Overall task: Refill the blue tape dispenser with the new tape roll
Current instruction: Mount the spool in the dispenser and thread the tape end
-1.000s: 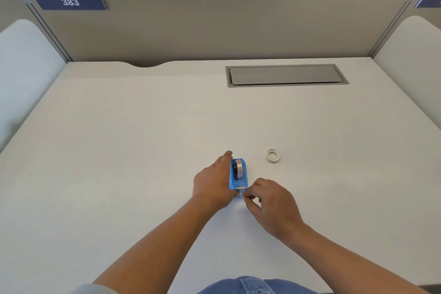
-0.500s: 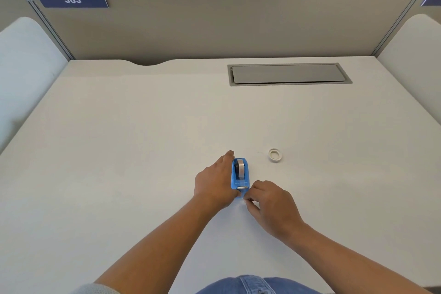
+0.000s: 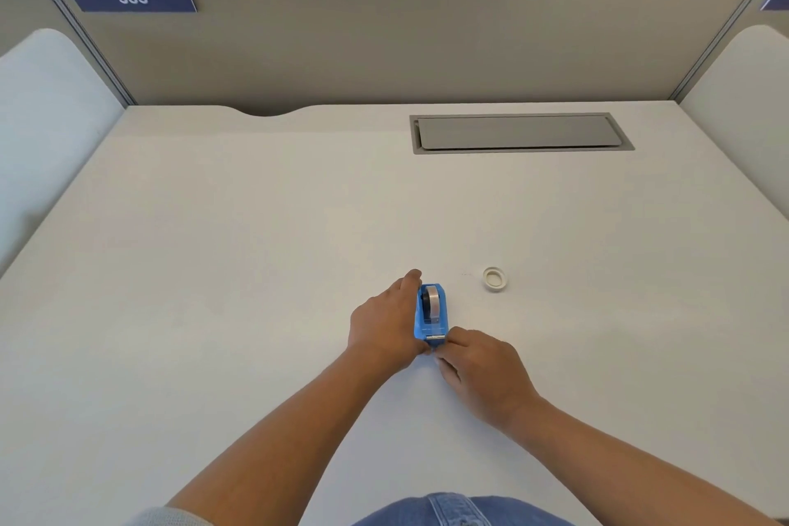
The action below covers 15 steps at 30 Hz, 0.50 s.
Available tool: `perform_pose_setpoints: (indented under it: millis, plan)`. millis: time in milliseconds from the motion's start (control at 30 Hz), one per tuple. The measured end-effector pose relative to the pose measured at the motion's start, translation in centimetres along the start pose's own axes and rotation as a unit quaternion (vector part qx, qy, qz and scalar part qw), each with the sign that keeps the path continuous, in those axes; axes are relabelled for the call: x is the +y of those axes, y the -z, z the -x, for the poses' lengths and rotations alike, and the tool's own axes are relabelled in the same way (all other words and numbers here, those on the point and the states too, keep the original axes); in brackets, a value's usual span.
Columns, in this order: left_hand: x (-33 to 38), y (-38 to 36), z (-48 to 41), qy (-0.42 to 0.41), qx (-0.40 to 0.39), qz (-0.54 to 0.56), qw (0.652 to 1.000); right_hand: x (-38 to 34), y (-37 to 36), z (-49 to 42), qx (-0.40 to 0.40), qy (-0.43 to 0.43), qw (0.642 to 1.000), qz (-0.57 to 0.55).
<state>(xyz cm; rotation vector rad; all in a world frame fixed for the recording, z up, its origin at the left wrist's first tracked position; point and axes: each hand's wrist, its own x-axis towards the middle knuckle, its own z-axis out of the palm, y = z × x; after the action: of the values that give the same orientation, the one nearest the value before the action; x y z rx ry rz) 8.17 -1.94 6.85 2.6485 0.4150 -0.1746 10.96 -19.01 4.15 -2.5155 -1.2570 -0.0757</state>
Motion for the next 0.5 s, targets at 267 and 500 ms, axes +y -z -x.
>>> perform_pose_setpoints:
  millis: [267,500]
  plan:
    - [0.1,0.0,0.0,0.005,0.000,-0.003,1.000,0.2,0.5,1.2,-0.020,-0.211,0.965,-0.154]
    - [0.3,0.3,-0.2,-0.007,-0.014,-0.037,0.999,-0.3,0.3,-0.6,-0.007,-0.259,0.940,-0.223]
